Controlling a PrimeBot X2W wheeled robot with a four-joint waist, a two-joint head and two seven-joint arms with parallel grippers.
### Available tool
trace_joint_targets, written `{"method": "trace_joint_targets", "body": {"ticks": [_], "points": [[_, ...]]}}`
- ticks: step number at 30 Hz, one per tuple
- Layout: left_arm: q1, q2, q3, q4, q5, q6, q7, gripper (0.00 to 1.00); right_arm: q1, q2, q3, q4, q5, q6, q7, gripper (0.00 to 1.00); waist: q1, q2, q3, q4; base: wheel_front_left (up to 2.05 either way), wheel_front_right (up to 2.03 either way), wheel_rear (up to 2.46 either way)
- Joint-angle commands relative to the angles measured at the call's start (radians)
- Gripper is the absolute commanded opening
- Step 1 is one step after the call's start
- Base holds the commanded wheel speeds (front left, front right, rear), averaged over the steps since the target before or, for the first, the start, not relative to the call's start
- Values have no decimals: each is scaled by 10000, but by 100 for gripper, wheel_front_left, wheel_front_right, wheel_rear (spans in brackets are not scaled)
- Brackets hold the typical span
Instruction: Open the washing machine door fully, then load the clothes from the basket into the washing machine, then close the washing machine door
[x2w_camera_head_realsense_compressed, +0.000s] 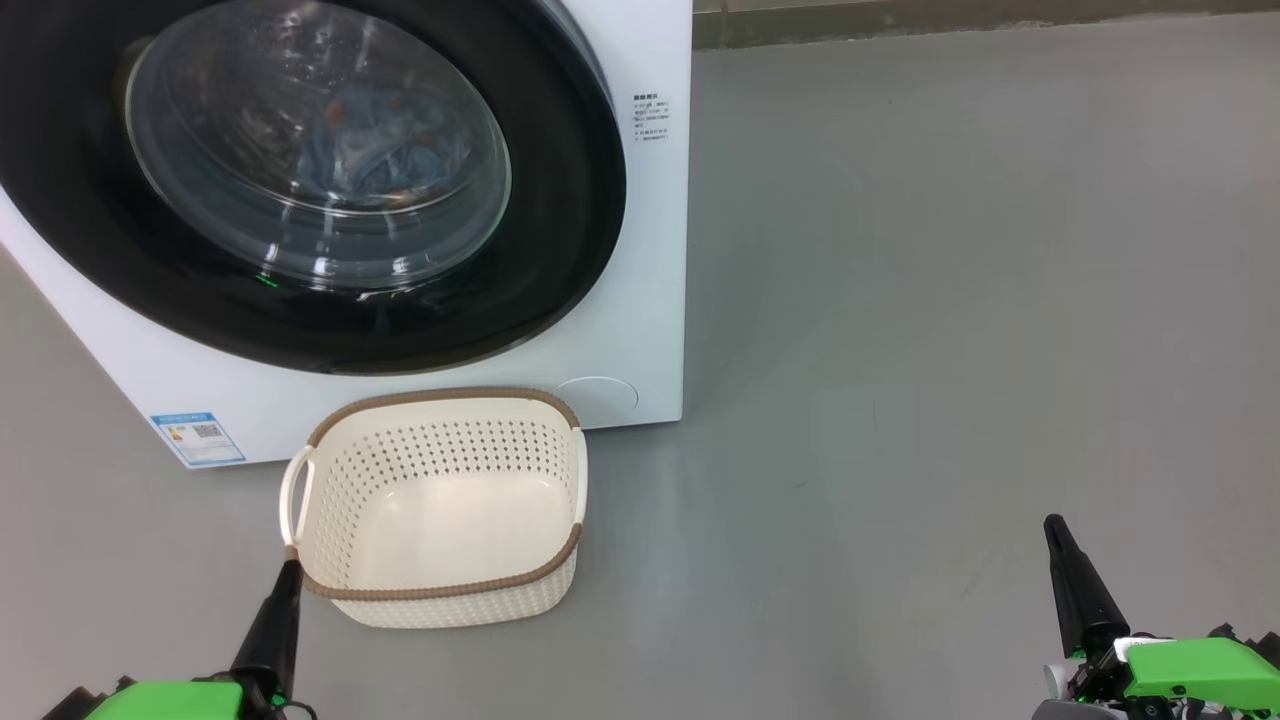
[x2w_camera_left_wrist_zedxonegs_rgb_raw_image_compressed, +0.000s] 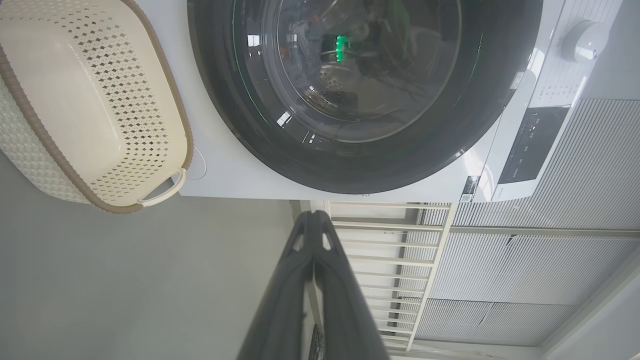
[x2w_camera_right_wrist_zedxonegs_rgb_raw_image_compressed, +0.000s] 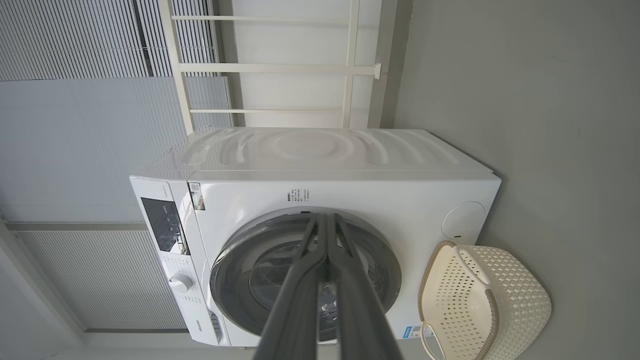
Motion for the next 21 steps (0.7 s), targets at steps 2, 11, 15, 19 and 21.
{"method": "trace_joint_targets", "body": {"ticks": [2, 11, 15, 19, 21], "points": [[-410, 161, 354, -194, -42, -29, 40, 0, -454, -123, 269, -248, 37, -9, 76, 0, -1, 0, 0, 0, 0, 0, 0], [-411, 155, 362, -194, -35, -29, 46, 0, -454, -123, 270, -248, 37, -9, 76, 0, -1, 0, 0, 0, 0, 0, 0], [-411, 154, 364, -194, -34, -29, 48, 0, -454, -123, 270, -248, 37, -9, 76, 0, -1, 0, 0, 0, 0, 0, 0], [-411, 152, 367, -194, -31, -29, 50, 0, -454, -123, 270, -248, 37, -9, 76, 0, -1, 0, 0, 0, 0, 0, 0], [-411, 151, 368, -194, -30, -29, 51, 0, -454, -123, 270, -248, 37, -9, 76, 0, -1, 0, 0, 0, 0, 0, 0]]}}
